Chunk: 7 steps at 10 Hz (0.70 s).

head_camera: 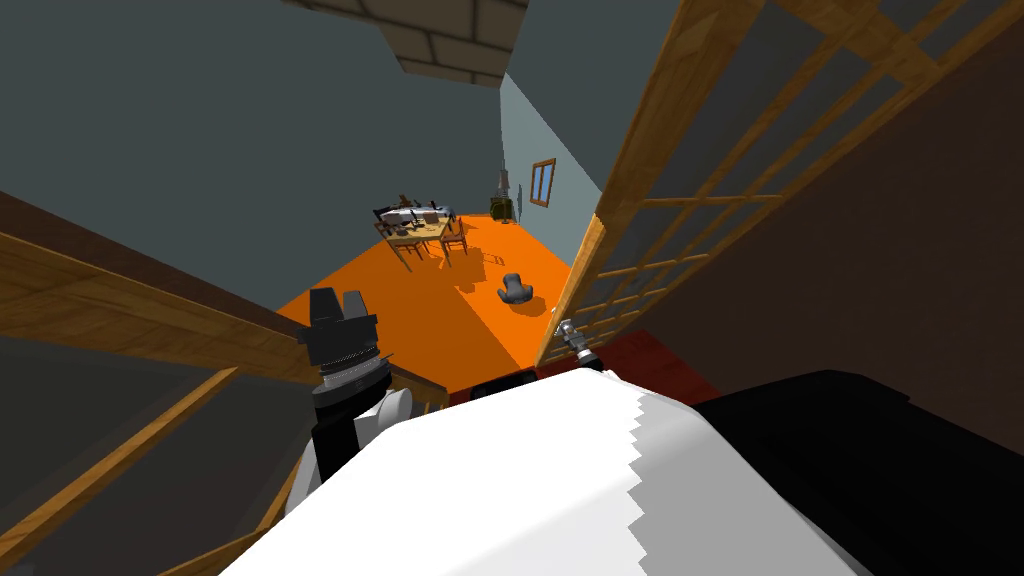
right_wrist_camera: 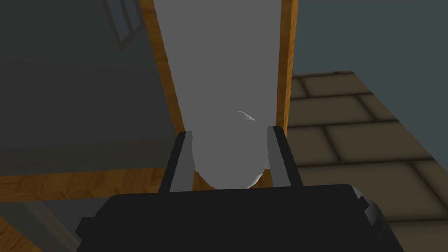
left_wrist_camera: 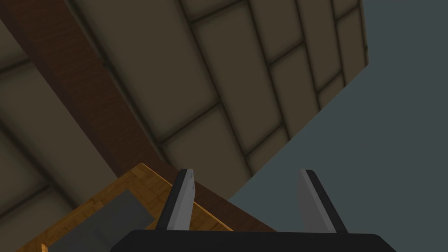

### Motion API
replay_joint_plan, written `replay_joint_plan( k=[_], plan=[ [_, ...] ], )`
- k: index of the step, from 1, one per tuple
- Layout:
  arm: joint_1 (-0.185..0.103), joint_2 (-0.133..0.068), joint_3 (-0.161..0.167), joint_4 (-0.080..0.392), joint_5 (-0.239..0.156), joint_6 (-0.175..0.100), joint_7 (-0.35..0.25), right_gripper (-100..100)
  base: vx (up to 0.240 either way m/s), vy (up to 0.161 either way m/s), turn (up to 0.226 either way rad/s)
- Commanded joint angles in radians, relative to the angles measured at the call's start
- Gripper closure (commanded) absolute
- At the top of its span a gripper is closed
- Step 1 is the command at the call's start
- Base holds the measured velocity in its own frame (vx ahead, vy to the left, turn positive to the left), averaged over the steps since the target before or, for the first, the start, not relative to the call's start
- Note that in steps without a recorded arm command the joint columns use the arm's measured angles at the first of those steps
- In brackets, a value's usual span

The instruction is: Pull the door open

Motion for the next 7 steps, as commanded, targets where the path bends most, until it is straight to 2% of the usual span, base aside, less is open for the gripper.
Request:
replay_joint_plan(
  k=[1,7],
  plan=[
    [0.0,-0.002,0.009,-0.001,-0.018,0.003,-0.035,100,-0.038,-0.019,0.075],
    [-0.001,-0.006,0.033,-0.004,-0.07,0.013,-0.136,100,-0.047,-0.019,0.055]
  ],
)
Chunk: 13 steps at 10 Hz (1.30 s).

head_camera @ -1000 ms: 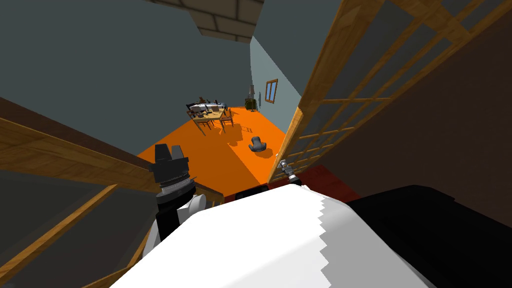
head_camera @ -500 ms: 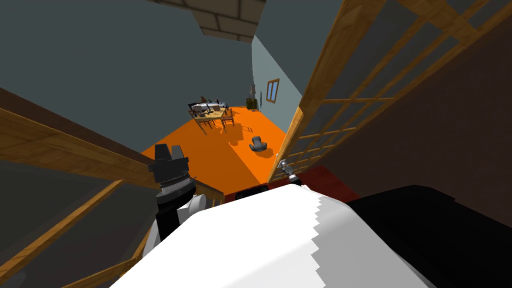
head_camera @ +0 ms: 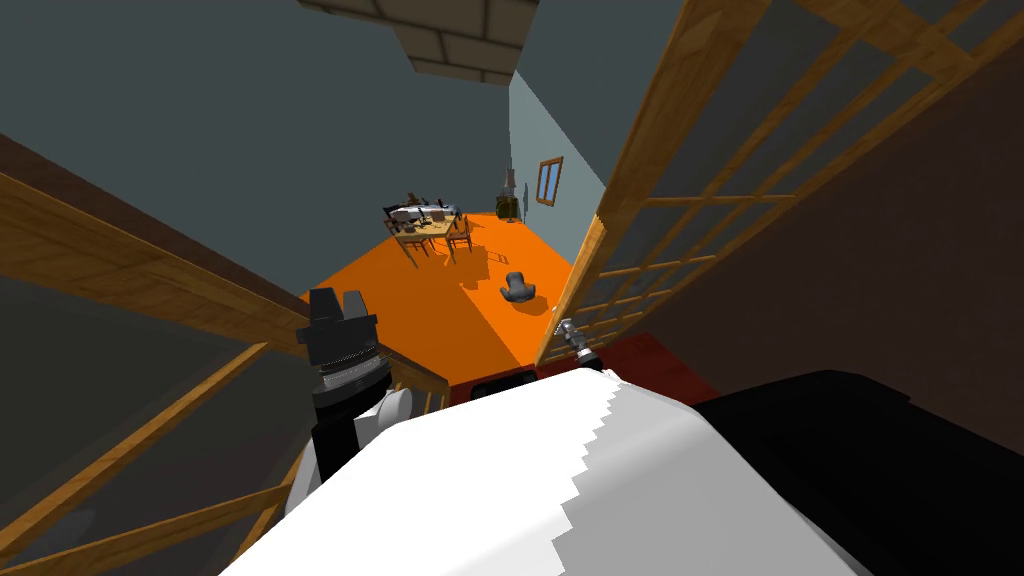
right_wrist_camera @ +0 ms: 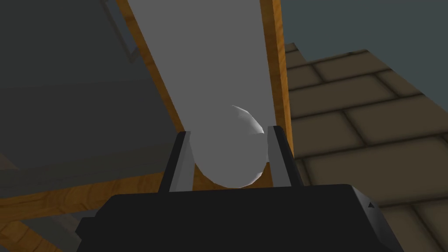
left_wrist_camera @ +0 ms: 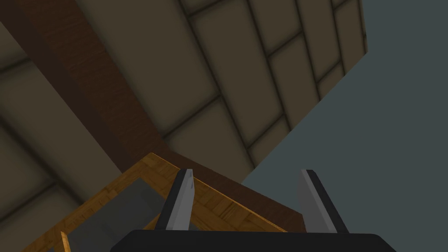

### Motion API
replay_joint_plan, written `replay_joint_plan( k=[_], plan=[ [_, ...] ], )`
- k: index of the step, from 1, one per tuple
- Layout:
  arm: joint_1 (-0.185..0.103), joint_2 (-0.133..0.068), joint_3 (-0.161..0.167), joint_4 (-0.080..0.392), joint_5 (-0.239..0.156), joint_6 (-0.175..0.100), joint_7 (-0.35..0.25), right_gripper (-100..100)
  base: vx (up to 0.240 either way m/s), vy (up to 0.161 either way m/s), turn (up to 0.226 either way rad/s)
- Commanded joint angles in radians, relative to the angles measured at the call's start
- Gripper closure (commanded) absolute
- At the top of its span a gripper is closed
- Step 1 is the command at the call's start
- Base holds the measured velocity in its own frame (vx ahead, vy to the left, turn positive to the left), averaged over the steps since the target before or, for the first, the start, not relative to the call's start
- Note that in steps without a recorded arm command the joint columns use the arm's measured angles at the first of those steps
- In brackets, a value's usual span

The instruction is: Pull the door open

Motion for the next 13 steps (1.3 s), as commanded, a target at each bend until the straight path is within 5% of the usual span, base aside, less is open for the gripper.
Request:
replay_joint_plan(
  k=[1,13],
  plan=[
    [-0.001,-0.001,0.01,0.0,-0.02,0.001,-0.041,100,-0.057,-0.016,0.075],
    [-0.004,-0.014,0.083,-0.01,-0.175,0.029,-0.347,100,-0.049,-0.024,0.071]
  ],
)
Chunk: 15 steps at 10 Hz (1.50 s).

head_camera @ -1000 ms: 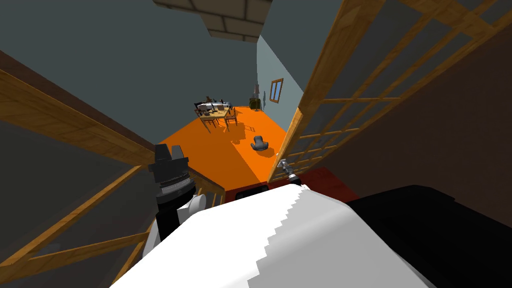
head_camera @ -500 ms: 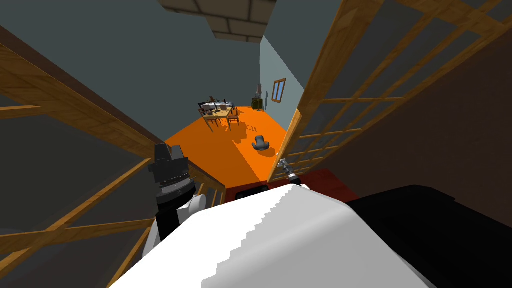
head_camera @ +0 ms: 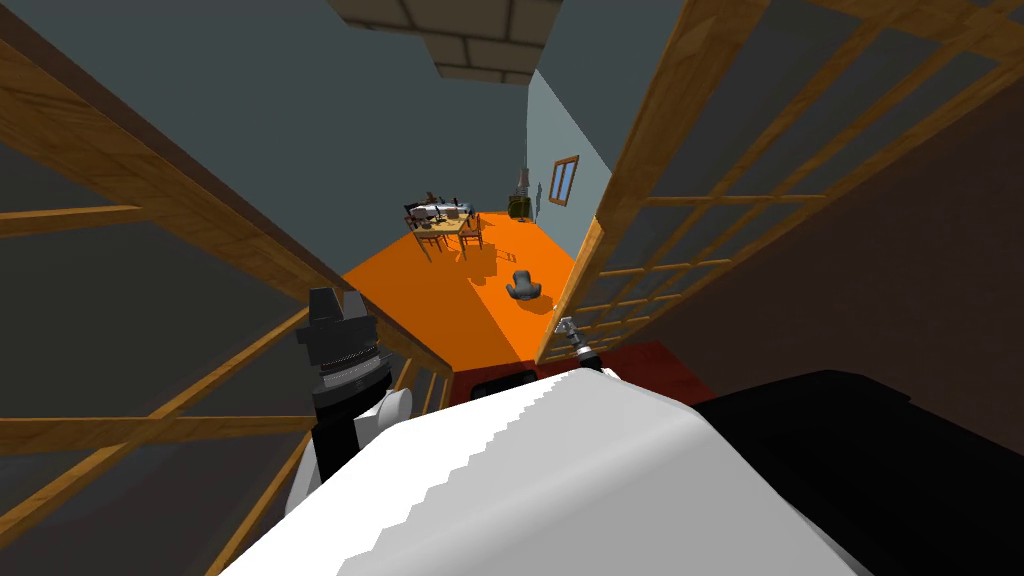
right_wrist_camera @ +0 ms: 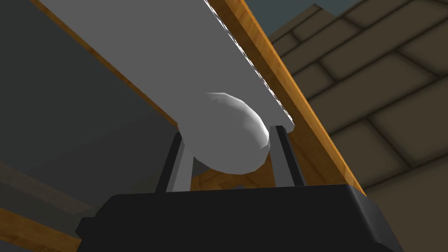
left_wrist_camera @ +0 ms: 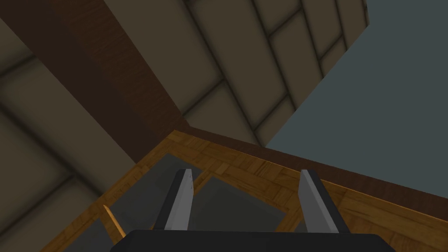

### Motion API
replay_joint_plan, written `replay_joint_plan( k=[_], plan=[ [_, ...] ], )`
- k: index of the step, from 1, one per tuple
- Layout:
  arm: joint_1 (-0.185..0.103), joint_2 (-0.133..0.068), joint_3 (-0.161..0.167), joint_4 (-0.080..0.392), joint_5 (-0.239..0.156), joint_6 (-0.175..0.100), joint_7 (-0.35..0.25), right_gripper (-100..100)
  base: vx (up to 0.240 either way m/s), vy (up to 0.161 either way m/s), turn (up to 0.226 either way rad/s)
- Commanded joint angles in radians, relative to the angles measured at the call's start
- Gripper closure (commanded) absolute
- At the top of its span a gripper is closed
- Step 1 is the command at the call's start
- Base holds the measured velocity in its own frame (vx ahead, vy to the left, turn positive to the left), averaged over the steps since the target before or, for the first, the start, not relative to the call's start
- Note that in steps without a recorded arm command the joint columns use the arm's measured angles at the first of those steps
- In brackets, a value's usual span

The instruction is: Pull the door open

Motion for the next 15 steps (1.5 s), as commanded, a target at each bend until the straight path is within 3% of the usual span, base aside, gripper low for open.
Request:
replay_joint_plan(
  k=[1,15],
  plan=[
    [-0.002,0.0,0.006,-0.001,-0.012,-0.001,-0.035,100,-0.04,-0.021,0.042],
    [-0.006,-0.016,0.092,-0.012,-0.194,0.032,-0.392,100,-0.041,-0.021,0.064]
  ],
)
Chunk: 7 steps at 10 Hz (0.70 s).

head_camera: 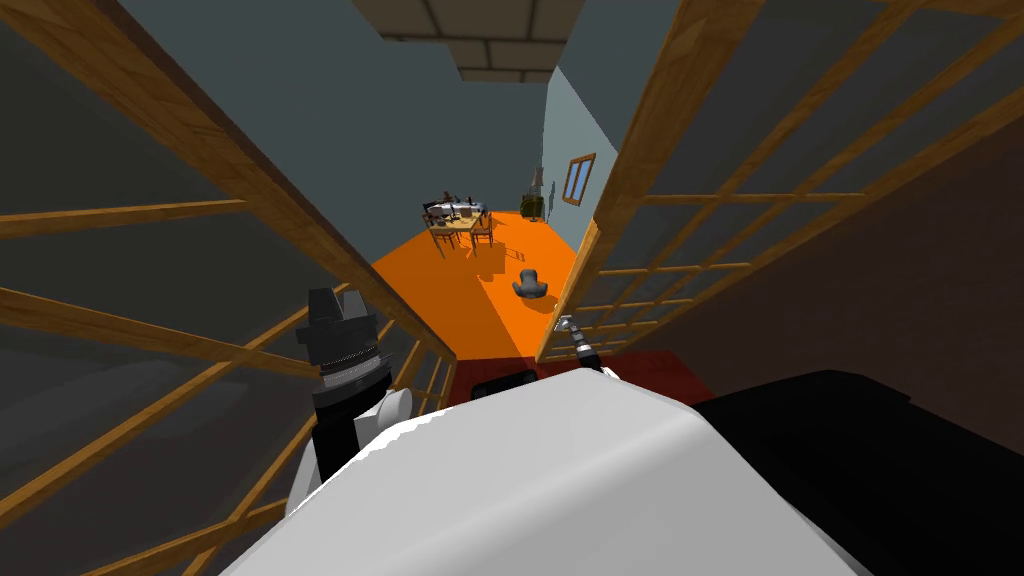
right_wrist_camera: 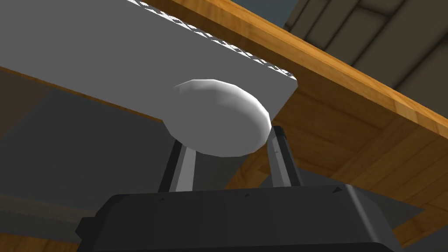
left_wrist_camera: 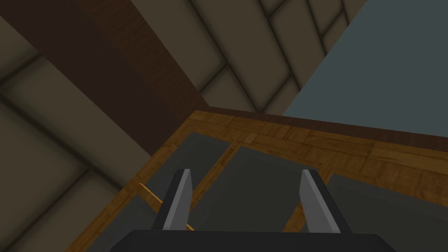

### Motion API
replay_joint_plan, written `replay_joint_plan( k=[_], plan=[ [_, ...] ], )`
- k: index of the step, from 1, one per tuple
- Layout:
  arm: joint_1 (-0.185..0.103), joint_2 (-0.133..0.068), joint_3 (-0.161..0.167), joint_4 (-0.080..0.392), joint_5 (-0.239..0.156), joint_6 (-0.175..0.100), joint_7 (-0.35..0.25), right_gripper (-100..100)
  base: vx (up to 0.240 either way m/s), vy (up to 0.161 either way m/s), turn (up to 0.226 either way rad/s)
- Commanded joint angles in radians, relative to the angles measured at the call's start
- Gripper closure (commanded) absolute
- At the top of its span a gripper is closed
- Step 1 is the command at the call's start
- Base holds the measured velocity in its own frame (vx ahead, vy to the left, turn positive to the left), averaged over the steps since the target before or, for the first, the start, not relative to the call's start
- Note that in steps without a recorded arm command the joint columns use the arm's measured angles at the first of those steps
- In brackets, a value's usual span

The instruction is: Pull the door open

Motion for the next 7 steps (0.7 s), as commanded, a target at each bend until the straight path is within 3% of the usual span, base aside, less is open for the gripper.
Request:
replay_joint_plan(
  k=[1,3,7],
  plan=[
    [-0.005,0.001,0.007,0.001,-0.011,-0.005,-0.029,100,-0.033,-0.015,0.032],
    [-0.006,-0.003,0.028,-0.002,-0.055,0.003,-0.094,100,-0.047,-0.026,0.092],
    [-0.007,-0.007,0.049,-0.005,-0.1,0.011,-0.193,100,-0.04,-0.021,0.051]
  ],
)
